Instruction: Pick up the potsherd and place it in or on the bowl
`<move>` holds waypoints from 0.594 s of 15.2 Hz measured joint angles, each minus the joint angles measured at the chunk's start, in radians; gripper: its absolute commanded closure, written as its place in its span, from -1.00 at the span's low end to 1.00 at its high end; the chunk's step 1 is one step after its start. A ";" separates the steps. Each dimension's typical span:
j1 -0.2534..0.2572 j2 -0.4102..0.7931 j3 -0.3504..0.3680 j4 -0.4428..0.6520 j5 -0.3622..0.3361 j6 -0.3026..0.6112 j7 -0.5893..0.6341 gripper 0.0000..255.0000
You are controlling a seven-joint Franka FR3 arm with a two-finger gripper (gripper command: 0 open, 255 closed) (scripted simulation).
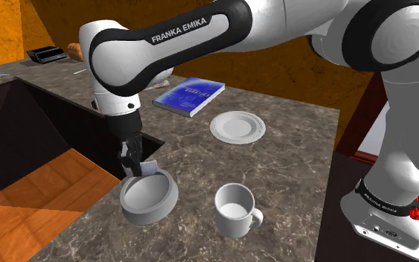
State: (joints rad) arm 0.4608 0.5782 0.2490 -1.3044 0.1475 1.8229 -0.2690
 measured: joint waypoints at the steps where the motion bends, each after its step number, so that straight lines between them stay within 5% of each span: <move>1: 0.002 0.016 -0.001 0.014 -0.003 0.001 0.000 1.00; 9: 0.006 0.055 -0.005 -0.031 -0.006 0.084 -0.014 1.00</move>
State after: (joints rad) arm 0.4673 0.6330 0.2443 -1.3356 0.1417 1.9069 -0.2831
